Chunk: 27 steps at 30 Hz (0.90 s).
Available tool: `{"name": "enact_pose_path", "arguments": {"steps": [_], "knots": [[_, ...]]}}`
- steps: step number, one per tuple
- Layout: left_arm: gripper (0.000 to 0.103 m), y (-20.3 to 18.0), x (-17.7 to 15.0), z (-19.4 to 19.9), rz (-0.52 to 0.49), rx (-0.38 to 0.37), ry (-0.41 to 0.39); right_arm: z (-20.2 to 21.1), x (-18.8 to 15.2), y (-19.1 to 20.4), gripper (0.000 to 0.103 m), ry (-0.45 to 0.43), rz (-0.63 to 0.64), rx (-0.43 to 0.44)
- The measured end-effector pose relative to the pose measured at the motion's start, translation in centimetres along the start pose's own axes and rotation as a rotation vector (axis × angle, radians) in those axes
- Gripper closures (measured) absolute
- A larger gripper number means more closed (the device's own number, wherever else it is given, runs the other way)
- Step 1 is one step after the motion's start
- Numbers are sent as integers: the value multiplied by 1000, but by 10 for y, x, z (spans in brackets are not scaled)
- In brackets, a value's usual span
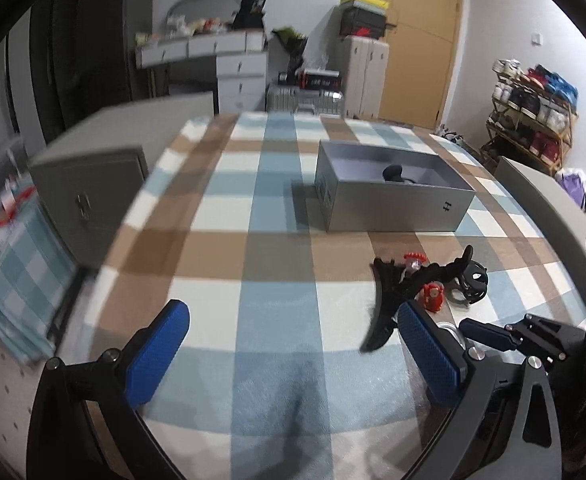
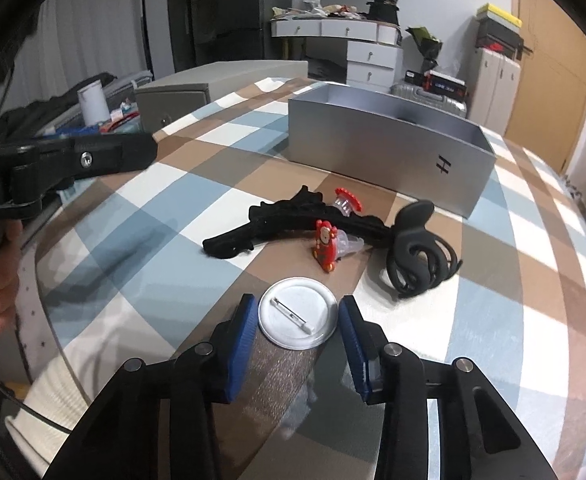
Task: Organize jewelry
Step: 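Lower the right gripper onto the white round tin and close it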
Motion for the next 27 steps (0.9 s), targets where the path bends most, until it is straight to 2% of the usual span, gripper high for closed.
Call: {"name": "enact_pose_path", "arguments": {"steps": [4, 7, 11, 15, 19, 23, 27], "knots": [[2, 1, -3, -4, 71, -69, 29, 10, 0, -9, 63, -16, -60, 58], [2, -12, -2, 0, 47, -94, 18, 23, 0, -17, 63, -50, -86, 71], [2, -37, 1, 1, -7, -179, 21, 36, -2, -31, 63, -76, -126, 65], [2, -61, 6, -3, -51, -222, 29, 48, -3, -45, 63, -111, -159, 48], [2, -76, 16, -10, -64, -298, 57, 59, -8, -59, 63, -136, -177, 23], [2, -92, 25, -16, -89, -329, 62, 67, -14, -76, 63, -158, -211, 0], [2, -108, 30, -23, -67, -405, 88, 75, -21, -92, 63, -179, -246, -26]]}}
Point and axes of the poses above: each gripper's, at about its wrist camera, not at the fingertips, and z roughly against the way its jaws point, y to its left, x to its top, the point moved 3 cm from there along -z, roughly the way its jaws point, and after that the axes turned 13 degrees about -z, right-handed, at the moved point
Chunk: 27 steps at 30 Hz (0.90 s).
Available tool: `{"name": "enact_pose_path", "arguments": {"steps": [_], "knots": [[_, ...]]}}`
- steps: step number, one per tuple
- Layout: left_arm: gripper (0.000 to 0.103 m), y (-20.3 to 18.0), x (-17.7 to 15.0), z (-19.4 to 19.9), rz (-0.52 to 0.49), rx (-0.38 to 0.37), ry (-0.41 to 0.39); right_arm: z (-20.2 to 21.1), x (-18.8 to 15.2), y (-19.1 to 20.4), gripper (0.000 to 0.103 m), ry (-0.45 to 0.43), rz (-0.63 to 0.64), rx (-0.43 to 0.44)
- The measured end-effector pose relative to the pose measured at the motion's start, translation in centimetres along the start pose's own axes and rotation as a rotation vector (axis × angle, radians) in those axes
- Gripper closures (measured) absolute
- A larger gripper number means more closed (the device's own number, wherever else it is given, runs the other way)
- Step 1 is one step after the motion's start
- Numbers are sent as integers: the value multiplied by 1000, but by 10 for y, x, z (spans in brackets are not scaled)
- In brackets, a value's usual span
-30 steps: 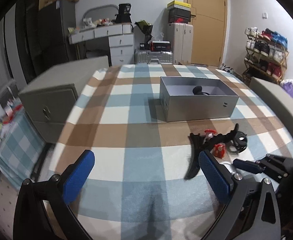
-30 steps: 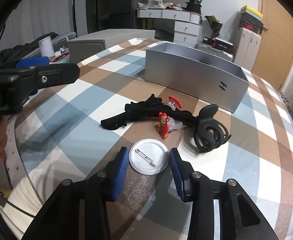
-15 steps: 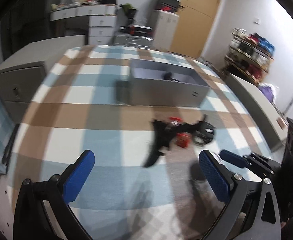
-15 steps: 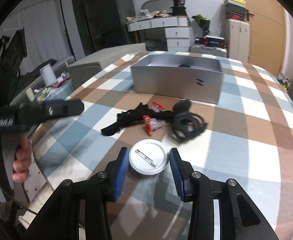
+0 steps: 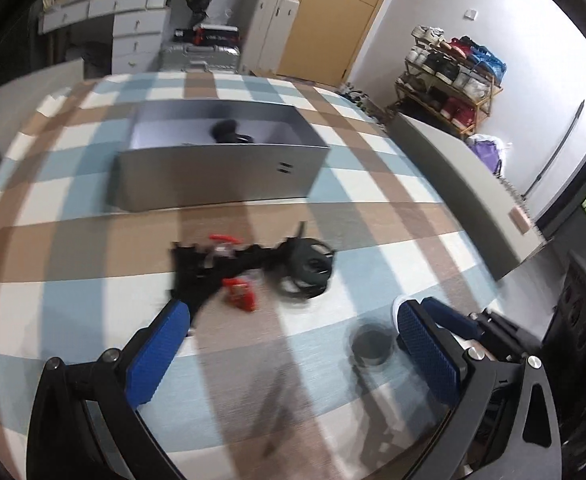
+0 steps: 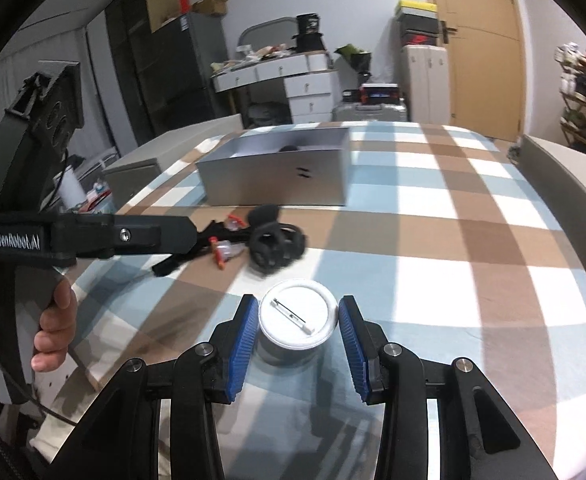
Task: Organize jewelry
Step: 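Lower the right gripper onto the white round tin and close it, then grasp the small red-capped clear item with the left gripper while the right holds the tin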
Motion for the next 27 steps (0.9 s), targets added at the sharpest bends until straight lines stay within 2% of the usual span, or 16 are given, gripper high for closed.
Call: {"name": "enact_pose_path", "arguments": {"steps": [6, 10, 15, 19, 24, 26, 27], "knots": [[2, 2, 3, -10, 31, -33, 23, 6, -1, -17, 63, -8, -55, -3], [11, 10, 0, -15, 57, -37, 49, 7, -2, -18, 63, -13, -56, 5], [34, 16, -5, -22, 29, -10, 80, 9, -1, -18, 63, -20, -55, 13], [60, 21, -6, -29, 37, 6, 120, 9, -3, -17, 63, -19, -53, 13], [73, 28, -6, -31, 35, 21, 117, 9, -3, -17, 63, -16, -54, 14], [87, 30, -6, -33, 35, 22, 117, 9, -3, -17, 63, -15, -54, 15], [87, 31, -7, -33, 41, 21, 116, 9, -3, -16, 63, -15, -54, 17]]}}
Point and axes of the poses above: each gripper's, at about its wrist camera, not at the fingertips, and z roughly against the way its jaws point, y to its left, x to its top, the point moved 3 cm from there along -z, roughly the way its jaws point, and after that the axes turned 13 degrees about -z, right-handed, at the moved point
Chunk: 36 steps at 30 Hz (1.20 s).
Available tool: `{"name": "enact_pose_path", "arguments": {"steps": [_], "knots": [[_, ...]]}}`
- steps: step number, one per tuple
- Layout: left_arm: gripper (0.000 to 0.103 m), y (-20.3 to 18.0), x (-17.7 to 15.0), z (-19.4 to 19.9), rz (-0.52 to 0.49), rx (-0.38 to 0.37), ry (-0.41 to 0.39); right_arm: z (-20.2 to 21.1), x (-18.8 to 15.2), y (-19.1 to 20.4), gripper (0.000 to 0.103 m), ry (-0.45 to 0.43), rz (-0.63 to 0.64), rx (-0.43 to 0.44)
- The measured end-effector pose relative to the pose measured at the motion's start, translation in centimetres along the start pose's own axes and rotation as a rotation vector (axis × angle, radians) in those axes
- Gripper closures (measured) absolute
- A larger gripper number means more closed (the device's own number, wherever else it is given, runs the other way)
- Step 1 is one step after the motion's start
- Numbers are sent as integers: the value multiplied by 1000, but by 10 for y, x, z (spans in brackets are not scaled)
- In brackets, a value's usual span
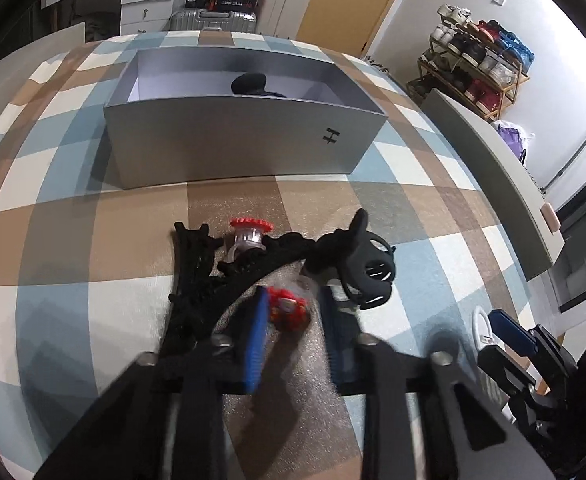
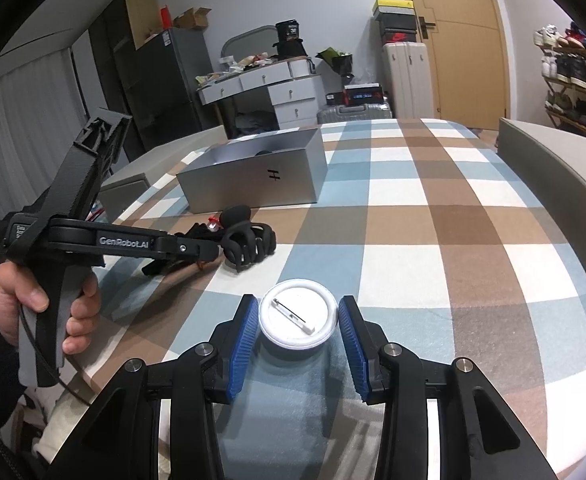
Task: Organize jewelry
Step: 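Grasp the small red-capped clear item with the left gripper while the right holds the tin, then carry the tin and red item over the grey box and lower them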
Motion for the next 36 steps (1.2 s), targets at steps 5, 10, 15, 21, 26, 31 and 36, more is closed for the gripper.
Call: {"name": "enact_pose_path", "arguments": {"steps": [5, 10, 15, 21, 26, 31, 36], "knots": [[90, -4, -1, 2, -15, 7, -2, -2, 0, 2, 63, 10, -3, 7], [90, -5, -7, 15, -37, 20, -19, 1, 3, 7, 63, 3, 8, 5], [90, -2, -7, 33, -44, 13, -45, 0, 9, 15, 63, 11, 1, 38], [90, -5, 3, 53, -64, 0, -99, -6, 22, 28, 63, 16, -8, 90], [90, -3, 19, 66, -76, 32, -181, -13, 37, 39, 63, 15, -21, 134], [90, 9, 35, 67, -86, 76, -224, -22, 54, 51, 63, 4, -6, 160], [90, 23, 53, 58, -90, 125, -241, -38, 81, 59, 63, -15, 10, 190]]}}
Point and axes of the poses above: each gripper's, at about its wrist camera, not at the fingertips, and z roughly against the way its jaws point, y to its left, x to its top, the point moved 3 cm from there along -z, roughly the way its jaws point, and after that the axes turned 13 degrees about -z, right-handed, at the moved point
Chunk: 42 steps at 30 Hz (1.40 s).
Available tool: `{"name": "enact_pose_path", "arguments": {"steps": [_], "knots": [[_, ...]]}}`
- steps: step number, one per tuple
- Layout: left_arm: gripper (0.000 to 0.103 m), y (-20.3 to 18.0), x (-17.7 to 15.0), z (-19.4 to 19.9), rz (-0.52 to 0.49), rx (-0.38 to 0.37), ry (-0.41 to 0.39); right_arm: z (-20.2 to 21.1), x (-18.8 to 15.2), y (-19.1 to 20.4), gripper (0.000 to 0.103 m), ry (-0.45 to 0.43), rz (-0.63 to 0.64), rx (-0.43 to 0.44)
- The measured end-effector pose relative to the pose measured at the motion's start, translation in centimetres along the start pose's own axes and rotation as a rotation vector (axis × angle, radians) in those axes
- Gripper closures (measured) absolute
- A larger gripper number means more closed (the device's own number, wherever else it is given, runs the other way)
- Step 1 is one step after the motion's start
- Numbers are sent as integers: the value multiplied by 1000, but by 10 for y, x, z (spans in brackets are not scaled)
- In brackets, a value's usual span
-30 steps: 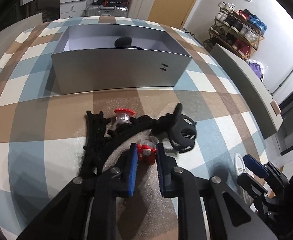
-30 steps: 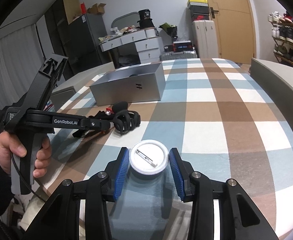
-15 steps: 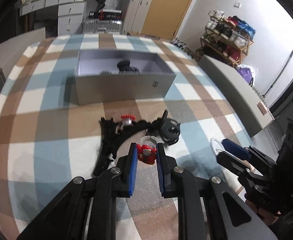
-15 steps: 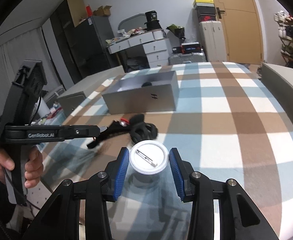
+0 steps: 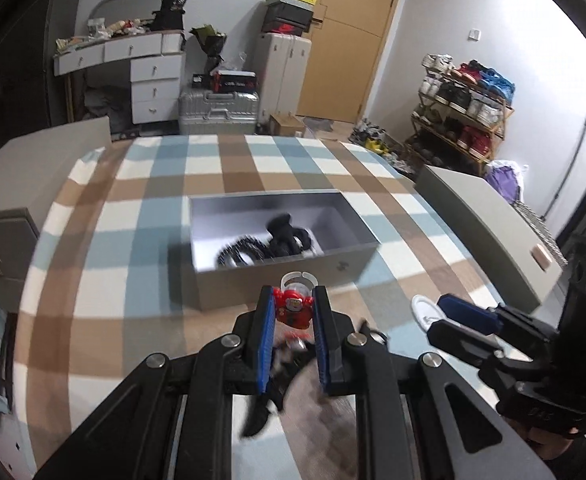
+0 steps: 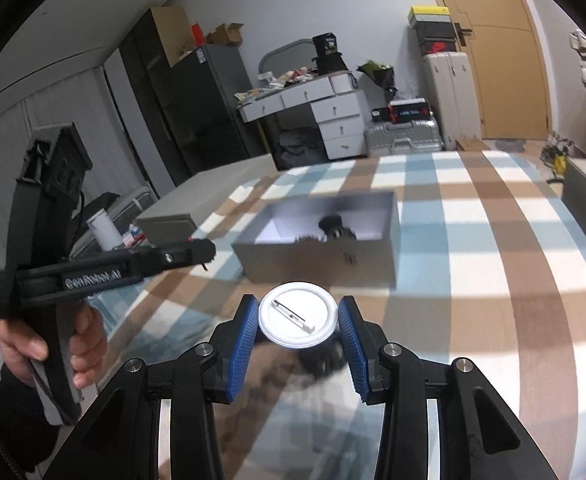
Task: Organize jewelry
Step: 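Carry the tin and red item over the grey box and lower them, then open both grippers to release the items into the box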
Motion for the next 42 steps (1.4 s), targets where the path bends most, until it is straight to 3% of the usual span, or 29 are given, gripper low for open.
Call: {"name": "enact_pose_path", "arguments": {"steps": [9, 18, 34, 42], "knots": [[90, 20, 13, -24, 11, 1, 14, -45, 49, -5, 63, -4, 20, -1], [90, 36, 21, -44, 18, -11, 55, -85, 73, -7, 63, 34, 41, 9], [90, 45, 24, -70, 50, -86, 106, -135, 87, 2, 63, 109, 41, 47], [90, 49, 22, -70, 62, -114, 92, -154, 82, 8, 63, 164, 29, 31]]}}
Point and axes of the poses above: each gripper's, at about its wrist camera, not at the fingertips, and z roughly against the way its jaws point, y to its left, x to its top, the point moved 3 cm from there along -z, roughly the way its jaws point, and after that the axes turned 13 degrees about -z, right-handed, at the moved point
